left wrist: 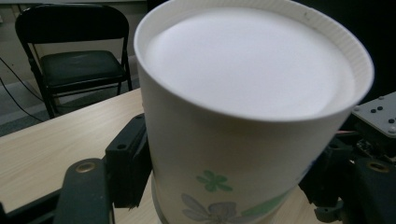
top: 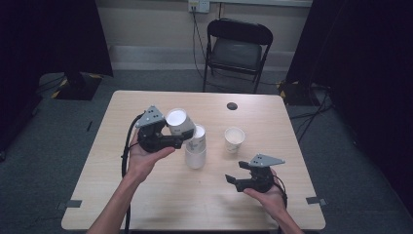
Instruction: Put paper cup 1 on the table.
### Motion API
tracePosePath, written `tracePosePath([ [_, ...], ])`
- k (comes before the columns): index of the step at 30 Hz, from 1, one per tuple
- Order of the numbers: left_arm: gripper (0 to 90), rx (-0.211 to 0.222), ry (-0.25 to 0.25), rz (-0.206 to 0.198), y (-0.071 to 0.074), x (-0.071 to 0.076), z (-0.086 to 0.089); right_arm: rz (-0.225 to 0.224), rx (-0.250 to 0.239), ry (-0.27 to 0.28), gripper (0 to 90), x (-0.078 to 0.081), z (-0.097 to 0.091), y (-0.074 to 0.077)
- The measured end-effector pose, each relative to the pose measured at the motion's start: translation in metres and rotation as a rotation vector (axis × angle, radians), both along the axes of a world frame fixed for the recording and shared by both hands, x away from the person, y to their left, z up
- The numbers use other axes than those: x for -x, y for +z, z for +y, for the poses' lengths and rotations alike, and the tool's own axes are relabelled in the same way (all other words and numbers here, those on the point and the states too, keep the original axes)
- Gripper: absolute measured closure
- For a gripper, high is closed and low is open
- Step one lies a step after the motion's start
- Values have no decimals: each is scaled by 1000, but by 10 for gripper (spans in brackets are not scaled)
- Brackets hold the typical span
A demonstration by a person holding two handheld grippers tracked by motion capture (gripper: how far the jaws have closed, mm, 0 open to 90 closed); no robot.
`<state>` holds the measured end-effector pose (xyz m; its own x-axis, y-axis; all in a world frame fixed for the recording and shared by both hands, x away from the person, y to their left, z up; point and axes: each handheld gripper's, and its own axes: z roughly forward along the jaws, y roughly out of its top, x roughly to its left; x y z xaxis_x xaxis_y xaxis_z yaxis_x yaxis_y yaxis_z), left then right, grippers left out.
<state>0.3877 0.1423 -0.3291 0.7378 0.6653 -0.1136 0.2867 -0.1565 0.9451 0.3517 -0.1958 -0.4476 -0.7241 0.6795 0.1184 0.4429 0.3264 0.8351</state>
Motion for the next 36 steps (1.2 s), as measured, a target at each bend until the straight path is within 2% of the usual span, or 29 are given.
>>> tracePosePath([
  [3, 308, 8, 8, 38, -5, 1, 5, -11, -2, -2, 239, 2, 1, 2],
  [4, 308, 4, 10, 38, -7, 1, 7, -19, 0, -2, 240, 2, 1, 3],
  [7, 309, 41, 39, 94, -16, 2, 18, -32, -2, -6, 249, 4, 2, 7],
  [8, 312, 41, 41, 102, -18, 2, 19, -39, -3, -2, 250, 4, 2, 8],
  [12, 315, 29, 39, 140, -24, 6, 25, -53, -5, 3, 258, 8, 5, 12],
  [14, 315, 53, 36, 162, -27, 7, 29, -58, -6, 14, 270, 10, 8, 14],
  [17, 315, 55, 33, 205, -31, 10, 30, -68, -6, 27, 303, 13, 14, 17],
  [25, 316, 54, -13, 247, -36, 24, 20, -86, -15, 60, 367, 15, 28, 24],
  [29, 311, 47, -1, 271, -46, 24, 19, -99, -14, 97, 385, 17, 38, 28],
  [32, 313, 49, -15, 281, -51, 25, 19, -108, -9, 123, 383, 19, 44, 29],
  [36, 314, 76, -36, 307, -56, 28, 18, -113, 8, 154, 404, 21, 52, 27],
])
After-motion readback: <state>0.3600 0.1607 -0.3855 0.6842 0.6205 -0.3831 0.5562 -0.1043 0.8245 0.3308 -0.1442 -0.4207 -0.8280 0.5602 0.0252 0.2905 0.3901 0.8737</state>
